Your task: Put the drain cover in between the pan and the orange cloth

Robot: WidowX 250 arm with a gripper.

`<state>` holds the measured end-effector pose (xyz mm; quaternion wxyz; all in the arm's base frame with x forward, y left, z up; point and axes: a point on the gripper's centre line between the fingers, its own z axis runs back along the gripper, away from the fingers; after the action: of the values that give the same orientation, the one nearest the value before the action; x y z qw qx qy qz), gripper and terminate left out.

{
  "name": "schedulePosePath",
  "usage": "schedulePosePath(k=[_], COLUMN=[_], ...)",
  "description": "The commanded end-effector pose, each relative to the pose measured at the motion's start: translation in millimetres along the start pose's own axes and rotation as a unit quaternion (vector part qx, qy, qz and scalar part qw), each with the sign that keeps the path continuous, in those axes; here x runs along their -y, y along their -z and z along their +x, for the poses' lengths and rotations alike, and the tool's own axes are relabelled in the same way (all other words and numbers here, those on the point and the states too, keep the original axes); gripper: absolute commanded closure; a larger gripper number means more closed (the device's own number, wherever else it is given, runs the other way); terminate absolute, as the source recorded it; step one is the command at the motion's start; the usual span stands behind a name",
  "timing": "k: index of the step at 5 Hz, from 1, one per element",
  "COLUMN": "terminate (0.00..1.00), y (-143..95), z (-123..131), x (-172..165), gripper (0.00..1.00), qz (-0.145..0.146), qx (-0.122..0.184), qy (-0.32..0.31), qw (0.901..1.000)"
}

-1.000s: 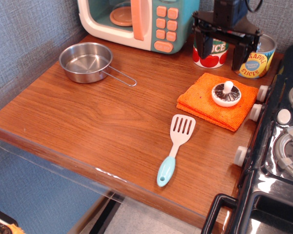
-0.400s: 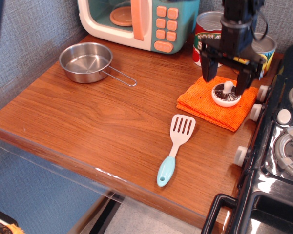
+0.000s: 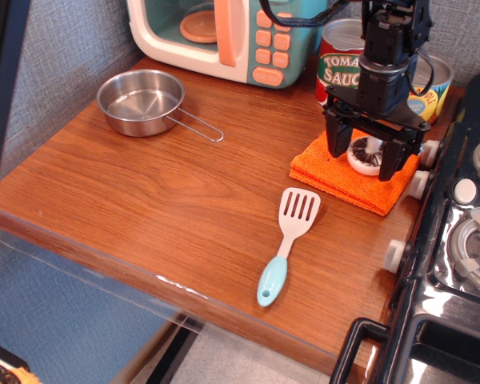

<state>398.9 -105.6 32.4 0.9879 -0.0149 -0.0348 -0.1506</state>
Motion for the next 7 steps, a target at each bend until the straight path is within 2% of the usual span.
schedulePosePath(k=[1,3,4,5,6,7], terminate=[0.0,0.0,0.0,0.0,0.0,0.0], y=[-18,-16,-32,-67,-94,-90], z=[1,-2,0,-1,-13,-28], x=[2,-1,-2,-12,-39,-78], gripper=[1.0,1.0,1.0,1.0,1.0,1.0], qz=[-0.001,-0.003,-0.005,-0.002,0.014,0.014], qx=[0.021,0.02,0.041,0.085,0.104,0.088], qy=[0.001,-0.007,-0.008,-0.027,-0.077,-0.135], qw=[0.9998,0.9998,0.9991,0.996,0.9914,0.9868])
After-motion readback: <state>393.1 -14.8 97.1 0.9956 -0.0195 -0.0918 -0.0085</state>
